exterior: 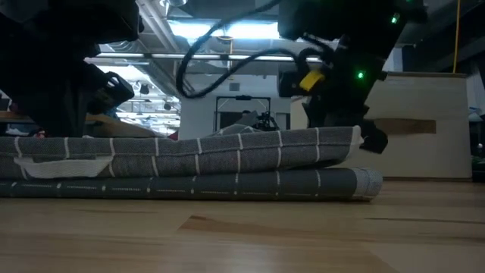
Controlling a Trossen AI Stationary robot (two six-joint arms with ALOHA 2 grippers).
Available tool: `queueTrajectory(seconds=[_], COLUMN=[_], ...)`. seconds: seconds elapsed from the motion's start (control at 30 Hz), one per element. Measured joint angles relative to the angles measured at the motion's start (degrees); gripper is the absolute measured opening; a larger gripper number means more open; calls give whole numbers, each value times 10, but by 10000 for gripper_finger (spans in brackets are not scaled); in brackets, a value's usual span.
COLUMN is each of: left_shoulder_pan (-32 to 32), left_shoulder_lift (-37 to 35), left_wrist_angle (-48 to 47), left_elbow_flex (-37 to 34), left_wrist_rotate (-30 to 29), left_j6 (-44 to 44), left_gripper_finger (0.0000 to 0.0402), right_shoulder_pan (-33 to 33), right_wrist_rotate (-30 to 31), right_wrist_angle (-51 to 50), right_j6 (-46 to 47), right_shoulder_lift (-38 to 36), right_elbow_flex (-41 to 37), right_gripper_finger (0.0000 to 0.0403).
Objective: Fold towel
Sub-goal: Fold the gray white kitchen towel
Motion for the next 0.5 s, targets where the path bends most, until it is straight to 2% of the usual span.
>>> queueTrajectory(seconds=[0.17,0.3,0.43,0.5], left_shoulder_pan=[0,0,0,0], left_shoulder_lift=[0,0,0,0], left_wrist_angle=[-1,0,-5,-6], left_elbow_flex=[0,0,0,0], left_wrist_rotate=[0,0,9,25], left_j6=[-1,-2,-2,-1], left_gripper_finger=[1,1,0,1], right_shoulder_pan=[-4,-4,-4,-4], right_wrist_rotate=[4,48,70,71], right_wrist_angle=[8,2,-5,-24], right_j6=[-17,-3,3,3], right_shoulder_lift=[29,41,40,38], right_elbow_flex=[0,0,0,0], right_gripper_finger=[155,98,21,10])
